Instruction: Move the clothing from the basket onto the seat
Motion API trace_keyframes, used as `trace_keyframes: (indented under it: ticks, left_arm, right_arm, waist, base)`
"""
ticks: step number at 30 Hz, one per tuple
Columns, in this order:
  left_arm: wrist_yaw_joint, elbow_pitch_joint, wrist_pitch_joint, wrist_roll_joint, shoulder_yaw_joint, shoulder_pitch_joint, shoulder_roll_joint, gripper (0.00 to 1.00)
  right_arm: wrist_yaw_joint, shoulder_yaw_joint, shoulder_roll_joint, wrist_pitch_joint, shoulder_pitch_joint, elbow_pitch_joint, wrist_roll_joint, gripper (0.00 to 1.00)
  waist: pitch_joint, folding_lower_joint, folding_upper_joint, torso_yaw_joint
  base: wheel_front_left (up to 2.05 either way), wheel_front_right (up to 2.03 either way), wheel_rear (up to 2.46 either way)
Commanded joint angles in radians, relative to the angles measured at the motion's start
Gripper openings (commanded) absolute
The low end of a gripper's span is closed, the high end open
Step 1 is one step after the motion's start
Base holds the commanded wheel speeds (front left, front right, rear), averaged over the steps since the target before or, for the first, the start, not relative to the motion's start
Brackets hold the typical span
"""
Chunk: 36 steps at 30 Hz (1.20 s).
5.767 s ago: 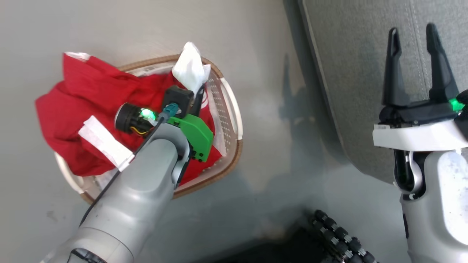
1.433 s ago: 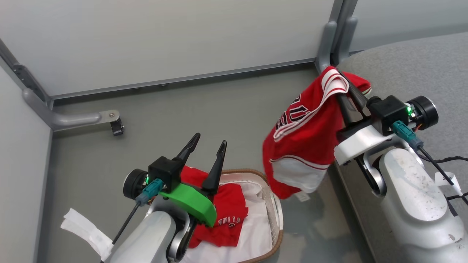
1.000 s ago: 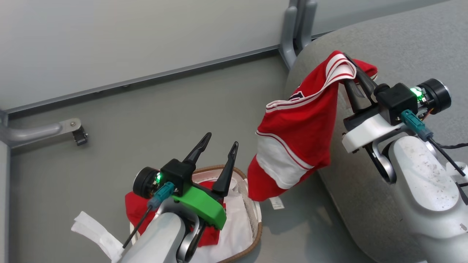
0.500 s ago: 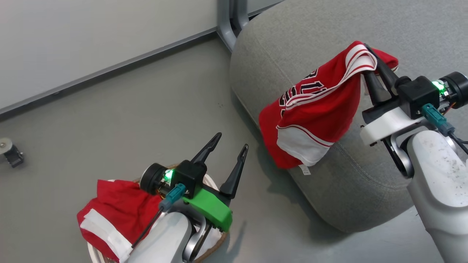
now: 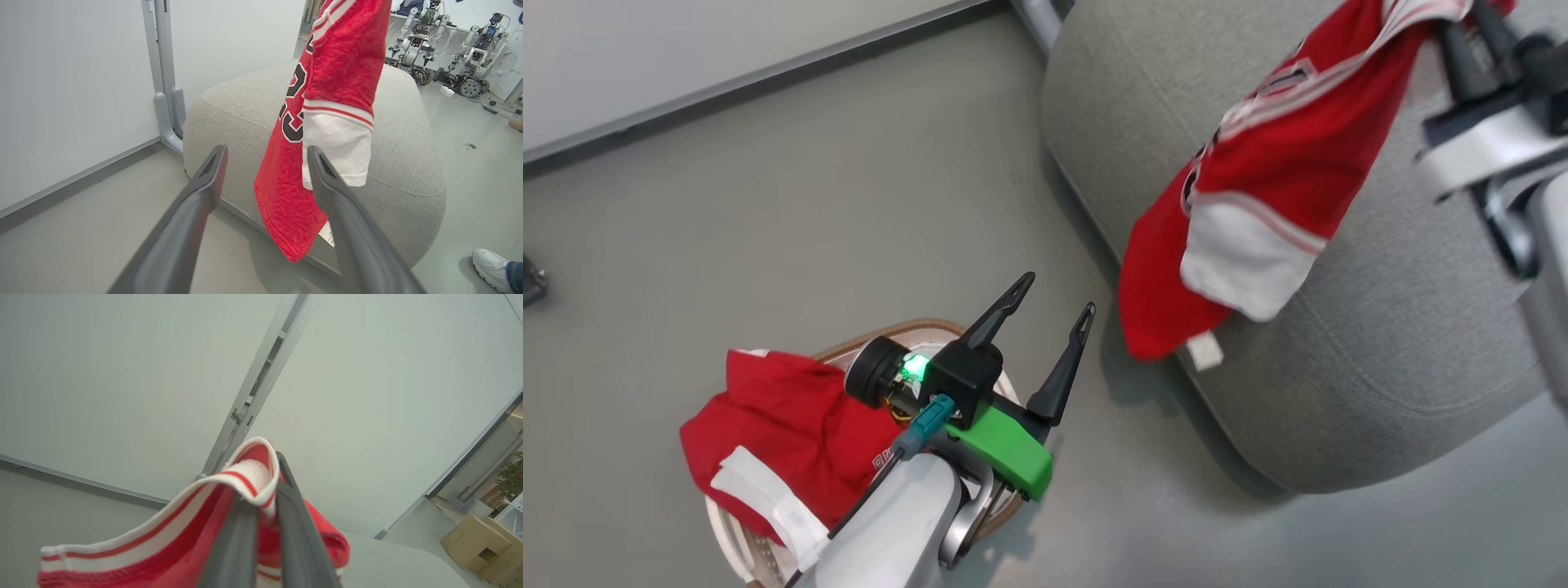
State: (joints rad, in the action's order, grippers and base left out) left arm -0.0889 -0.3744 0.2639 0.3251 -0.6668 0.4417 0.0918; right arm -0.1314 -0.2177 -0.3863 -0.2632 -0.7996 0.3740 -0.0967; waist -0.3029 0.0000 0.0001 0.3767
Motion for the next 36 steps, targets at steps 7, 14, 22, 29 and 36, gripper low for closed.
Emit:
trace_keyframes:
  ticks: [7, 14, 22, 29, 36]
  left_arm:
    - [-0.005, 0.029, 0.001, -0.018, -0.011, 0.037, 0.009, 1.00]
    - [0.001, 0.069, 0.000, -0.047, -0.028, 0.067, 0.014, 1.00]
    - [0.007, 0.140, -0.032, -0.083, -0.048, 0.124, 0.029, 1.00]
    - [0.009, 0.198, -0.068, -0.106, -0.064, 0.158, 0.045, 1.00]
    - [0.013, 0.217, -0.084, -0.109, -0.069, 0.164, 0.061, 1.00]
  right_arm:
    - [0.001, 0.032, -0.144, 0.045, -0.260, 0.047, 0.007, 0.00]
    - [0.001, 0.074, -0.282, 0.093, -0.438, 0.095, 0.007, 0.00]
    - [0.001, 0.129, -0.320, 0.107, -0.438, 0.178, 0.013, 0.00]
    - [0.001, 0.217, -0.221, 0.054, -0.344, 0.363, 0.028, 0.00]
    - [0.001, 0.268, -0.115, 0.012, -0.291, 0.533, 0.093, 0.00]
  waist:
    - [-0.098, 0.0000, -0.0001, -0.110]
    - [-0.170, 0.0000, -0.0001, -0.170]
    - [-0.275, 0.0000, -0.0001, -0.203]
    - [-0.357, 0.0000, -0.0001, -0.210]
    - [-0.394, 0.0000, -0.0001, -0.209]
  base:
    - [0.00, 0.00, 0.00]
    - [0.00, 0.00, 0.00]
    - [0.00, 0.00, 0.00]
    - [0.00, 0.00, 0.00]
    - [0.00, 0.00, 0.00]
